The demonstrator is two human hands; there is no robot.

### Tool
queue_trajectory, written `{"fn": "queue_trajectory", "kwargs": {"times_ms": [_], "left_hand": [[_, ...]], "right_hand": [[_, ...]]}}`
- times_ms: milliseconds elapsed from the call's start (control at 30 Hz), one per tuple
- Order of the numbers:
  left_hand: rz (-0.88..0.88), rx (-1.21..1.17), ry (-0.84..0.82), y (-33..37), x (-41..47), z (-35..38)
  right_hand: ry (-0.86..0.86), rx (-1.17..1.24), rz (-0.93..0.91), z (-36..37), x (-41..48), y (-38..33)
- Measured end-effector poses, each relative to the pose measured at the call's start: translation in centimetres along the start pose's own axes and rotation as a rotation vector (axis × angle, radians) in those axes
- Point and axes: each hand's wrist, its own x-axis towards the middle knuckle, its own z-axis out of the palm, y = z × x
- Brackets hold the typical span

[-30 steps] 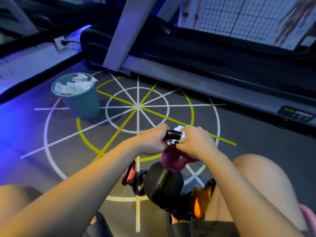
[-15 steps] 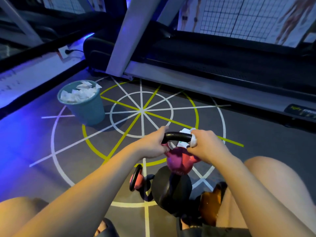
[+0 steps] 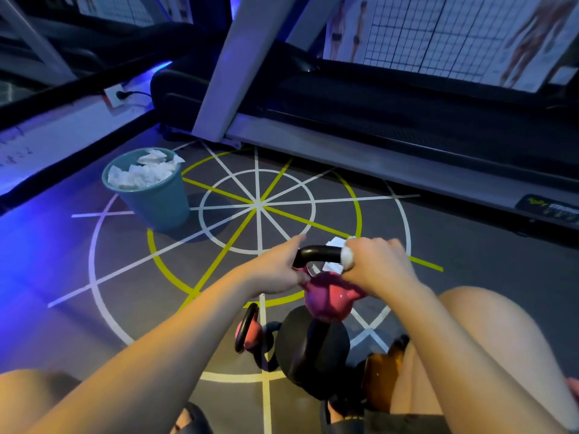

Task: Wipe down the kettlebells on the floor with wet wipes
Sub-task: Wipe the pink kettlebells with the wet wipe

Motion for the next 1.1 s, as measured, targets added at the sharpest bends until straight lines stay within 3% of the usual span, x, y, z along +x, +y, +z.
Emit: {"fn": "queue_trajectory", "kwargs": {"times_ms": [100, 367, 600, 700, 800, 867, 1000, 1100], "left_hand": [[0.01, 0.062, 0.003, 0.3, 0.1, -0.1], [0.091, 0.076, 0.014, 1.3, -0.5, 0.1], [0.107, 0.069, 0.022, 0.7, -0.8, 0.2], [0.124, 0.063, 0.024, 0.7, -0.5, 0.5], [0.152, 0.022, -0.006, 0.5, -0.4, 0.7], [0.185, -0.009, -0.017, 0.6, -0.4, 0.6], [0.218, 0.007, 0.011, 1.0, -0.9, 0.6], [0.212, 0.048, -0.147, 0.9, -1.2, -0.6]], "right_hand": [[-0.066, 0.065, 0.021, 0.0, -0.6, 1.2], [0.051, -0.041, -0.175, -0.5, 0.7, -3.5], [-0.013, 0.352, -0.309, -1.3, 0.8, -0.4], [-0.124, 0.519, -0.211, -2.2, -0.7, 2.8], [-0.276, 0.398, -0.035, -1.4, -1.6, 4.9], [-0.243, 0.377, 0.054, -0.3, -1.7, 4.9], [-0.148, 0.582, 0.146, 0.3, -2.0, 4.0], [-0.135, 0.555, 0.109, 0.3, -2.3, 3.7]]}}
